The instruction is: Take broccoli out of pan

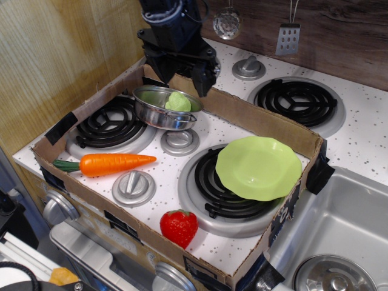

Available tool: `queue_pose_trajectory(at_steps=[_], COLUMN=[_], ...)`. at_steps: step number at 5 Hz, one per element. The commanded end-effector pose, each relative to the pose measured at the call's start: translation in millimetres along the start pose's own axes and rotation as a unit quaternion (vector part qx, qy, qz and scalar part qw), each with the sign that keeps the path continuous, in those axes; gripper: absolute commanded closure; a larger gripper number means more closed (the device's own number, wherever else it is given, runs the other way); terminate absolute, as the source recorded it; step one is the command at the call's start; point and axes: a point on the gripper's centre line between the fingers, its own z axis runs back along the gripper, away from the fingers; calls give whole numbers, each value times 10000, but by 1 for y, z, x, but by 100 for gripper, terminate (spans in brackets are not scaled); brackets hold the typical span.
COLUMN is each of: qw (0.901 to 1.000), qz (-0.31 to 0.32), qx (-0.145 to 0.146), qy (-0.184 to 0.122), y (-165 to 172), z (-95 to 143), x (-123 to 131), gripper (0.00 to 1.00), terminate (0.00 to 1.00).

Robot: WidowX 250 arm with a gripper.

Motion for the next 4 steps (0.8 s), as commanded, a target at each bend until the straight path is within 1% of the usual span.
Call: queue_pose_trajectory(at_steps=[1,2,3,4], qw=[9996,9997,9998,9997], qz=[-20,92,116,184], qx=[153,143,65,-34], qy=[-220,-200,-113,-156], y=[27,35,43,46], z=[-5,-18,-26,-36], x=[15,8,5,3], gripper=[0,0,0,0], terminate=[0,0,0,0])
